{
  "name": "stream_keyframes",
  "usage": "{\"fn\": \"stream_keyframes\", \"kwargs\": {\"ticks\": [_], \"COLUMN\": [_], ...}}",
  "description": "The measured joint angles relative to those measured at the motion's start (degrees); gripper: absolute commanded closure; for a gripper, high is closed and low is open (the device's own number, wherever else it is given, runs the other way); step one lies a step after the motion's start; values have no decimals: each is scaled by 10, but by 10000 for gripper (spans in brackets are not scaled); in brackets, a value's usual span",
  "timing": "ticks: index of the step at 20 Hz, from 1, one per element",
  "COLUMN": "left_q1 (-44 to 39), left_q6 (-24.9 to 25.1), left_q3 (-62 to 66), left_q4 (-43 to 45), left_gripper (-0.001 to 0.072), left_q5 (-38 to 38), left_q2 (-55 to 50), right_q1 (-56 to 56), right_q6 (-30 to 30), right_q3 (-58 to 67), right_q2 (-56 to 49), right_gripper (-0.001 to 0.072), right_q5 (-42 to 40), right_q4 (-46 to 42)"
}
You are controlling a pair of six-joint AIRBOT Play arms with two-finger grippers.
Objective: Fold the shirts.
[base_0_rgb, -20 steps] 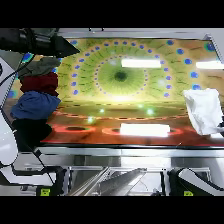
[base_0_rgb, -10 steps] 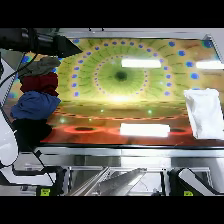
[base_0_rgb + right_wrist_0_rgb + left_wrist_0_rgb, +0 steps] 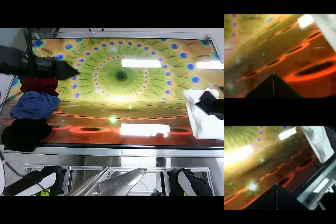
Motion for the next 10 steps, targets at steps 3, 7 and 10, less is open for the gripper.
{"fn": "stream_keyframes", "kwargs": {"ticks": [3,7,10], "left_q1": [-31,-53,-50], "left_q6": [5,-10,-15], "left_q3": [-184,-327,-365], "left_q4": [15,21,23], "left_gripper": [694,694,693], "left_q5": [-49,-83,-93], "left_q2": [90,176,217], "right_q1": [123,191,205], "right_q6": [-9,-19,-20], "right_q3": [-84,-128,-137], "right_q2": [59,78,81], "right_gripper": [690,690,690], "right_q5": [-39,-64,-69], "right_q4": [4,-1,-3]}}
